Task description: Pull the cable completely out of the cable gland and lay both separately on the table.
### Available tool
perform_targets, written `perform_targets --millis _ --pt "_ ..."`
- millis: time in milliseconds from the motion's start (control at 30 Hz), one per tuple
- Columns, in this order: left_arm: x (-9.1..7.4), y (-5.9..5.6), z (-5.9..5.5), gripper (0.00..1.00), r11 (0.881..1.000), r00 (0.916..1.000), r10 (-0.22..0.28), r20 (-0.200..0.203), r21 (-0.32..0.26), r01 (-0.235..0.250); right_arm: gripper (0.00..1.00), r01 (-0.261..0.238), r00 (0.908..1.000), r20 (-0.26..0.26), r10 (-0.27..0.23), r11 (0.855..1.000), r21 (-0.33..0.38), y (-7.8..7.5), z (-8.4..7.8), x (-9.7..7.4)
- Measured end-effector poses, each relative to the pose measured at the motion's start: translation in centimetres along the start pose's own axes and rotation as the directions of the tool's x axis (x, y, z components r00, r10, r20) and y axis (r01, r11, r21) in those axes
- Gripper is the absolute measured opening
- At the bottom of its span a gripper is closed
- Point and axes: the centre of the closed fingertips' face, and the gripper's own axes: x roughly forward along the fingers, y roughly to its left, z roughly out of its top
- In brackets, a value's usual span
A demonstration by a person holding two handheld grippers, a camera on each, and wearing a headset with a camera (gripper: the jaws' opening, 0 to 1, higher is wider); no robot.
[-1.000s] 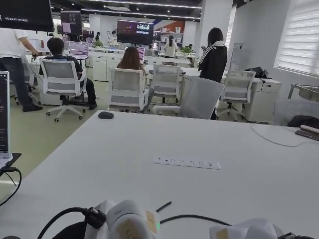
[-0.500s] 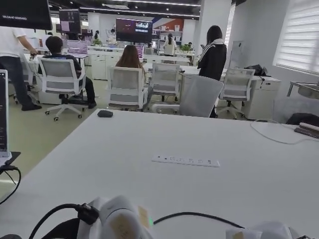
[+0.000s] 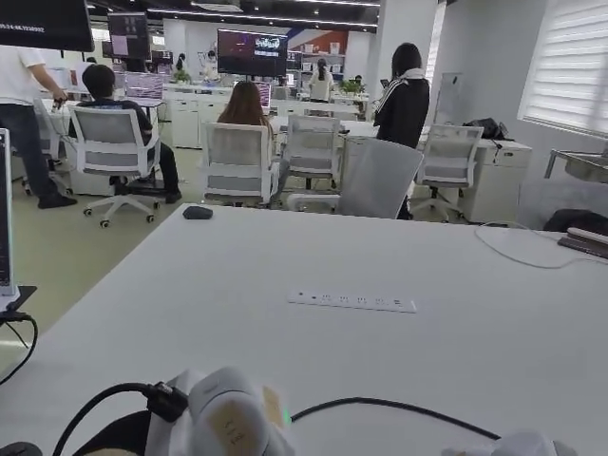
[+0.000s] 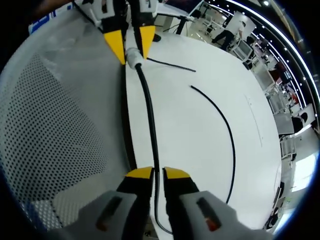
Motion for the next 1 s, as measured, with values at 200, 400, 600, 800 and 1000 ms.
perform_targets --millis 200,400,600,800,1000 --pt "0.2 -0.1 0.0 0.15 1.0 1.0 0.0 -0.004 0.003 0.0 0.29 -0.031 0.9868 0.159 0.026 0.999 0.029 0.9 4.9 -0.6" --pt "0.3 -0.2 0.5 0.15 1.0 1.0 -0.001 0.002 0.01 0.001 0.28 -0.052 0.9537 0.295 0.058 0.998 -0.029 2.0 10.2 -1.2" --pt "0.3 -0.4 1.0 0.15 1.0 1.0 -0.003 0.008 0.022 0.003 0.22 -0.052 0.9597 0.27 0.078 0.994 -0.099 2.4 11.2 -0.2" --pt "0.3 -0.5 0.8 0.15 1.0 1.0 -0.005 0.004 0.024 0.005 0.03 -0.075 0.9629 0.248 0.107 0.988 -0.133 2.7 10.4 -0.1" --pt "0.3 -0.2 0.6 0.15 1.0 1.0 -0.003 0.001 0.029 0.003 0.03 -0.074 0.9661 0.237 0.103 0.989 -0.126 2.4 9.4 -0.1"
